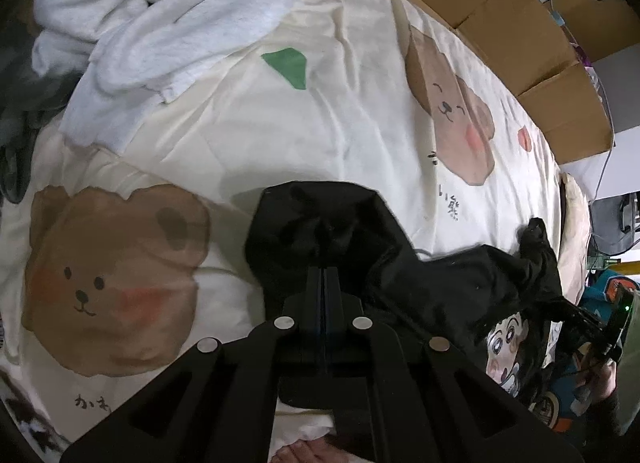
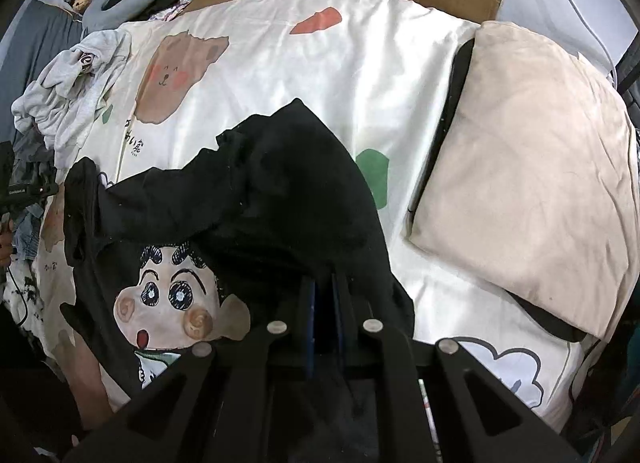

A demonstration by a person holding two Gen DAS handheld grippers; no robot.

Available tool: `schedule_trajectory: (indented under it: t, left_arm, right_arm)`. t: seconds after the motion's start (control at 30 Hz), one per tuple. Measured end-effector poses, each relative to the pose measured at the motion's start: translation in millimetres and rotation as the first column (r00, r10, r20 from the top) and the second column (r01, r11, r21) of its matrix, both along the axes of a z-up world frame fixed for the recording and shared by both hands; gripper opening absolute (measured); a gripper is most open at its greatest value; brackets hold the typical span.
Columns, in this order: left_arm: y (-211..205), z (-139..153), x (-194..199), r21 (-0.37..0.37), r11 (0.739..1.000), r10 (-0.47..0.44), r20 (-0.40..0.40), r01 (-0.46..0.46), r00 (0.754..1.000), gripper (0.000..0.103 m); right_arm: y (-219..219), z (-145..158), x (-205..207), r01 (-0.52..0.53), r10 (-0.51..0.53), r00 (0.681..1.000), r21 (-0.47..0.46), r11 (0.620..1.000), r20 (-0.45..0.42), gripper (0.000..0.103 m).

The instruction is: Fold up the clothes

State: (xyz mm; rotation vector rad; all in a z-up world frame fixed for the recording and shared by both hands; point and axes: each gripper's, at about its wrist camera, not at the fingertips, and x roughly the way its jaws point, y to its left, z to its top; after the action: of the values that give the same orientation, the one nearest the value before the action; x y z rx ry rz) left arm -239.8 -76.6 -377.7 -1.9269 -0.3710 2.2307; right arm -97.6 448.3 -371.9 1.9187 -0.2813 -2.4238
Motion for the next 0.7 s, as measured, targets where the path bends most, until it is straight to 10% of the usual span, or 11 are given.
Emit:
schedule_trajectory:
  t: [0.2,0.27,0.33,0.7]
  left_arm:
    - [23.4,-2.1,-1.8,-0.017,0.999,-0.049,0.003,0.049,0.999,0.003]
    - [32.7,-4.3,-2.1,-0.026,0.998,-0.066,0.001,0.066,0.998,0.041]
    - [40.2,-5.3,-1.9,-0.049,0.996,-0.074,-0.014,0.073,0.997,0.058]
    - [56.7,-36.2,-10.0,-0.194,0.978,-0.074,0.001,0.073,0.997,0.042]
  right_arm:
    - [-6.1,-3.3,-7.8,-0.001,0.001,1.000,0.001,1.000,0.001,0.007]
    - [-7.1,-4.6,-7.7,0.000,0.000,1.000,0.000,1.000,0.001,0.007]
    - [-7.0,-4.8,-7.6,0.001,-0.001,1.000,0.000,1.000,0.000,0.007]
    - [-7.2,-8.3,-7.0,0.001,-0.001,1.000,-0.007,1.000,0.002,0.007]
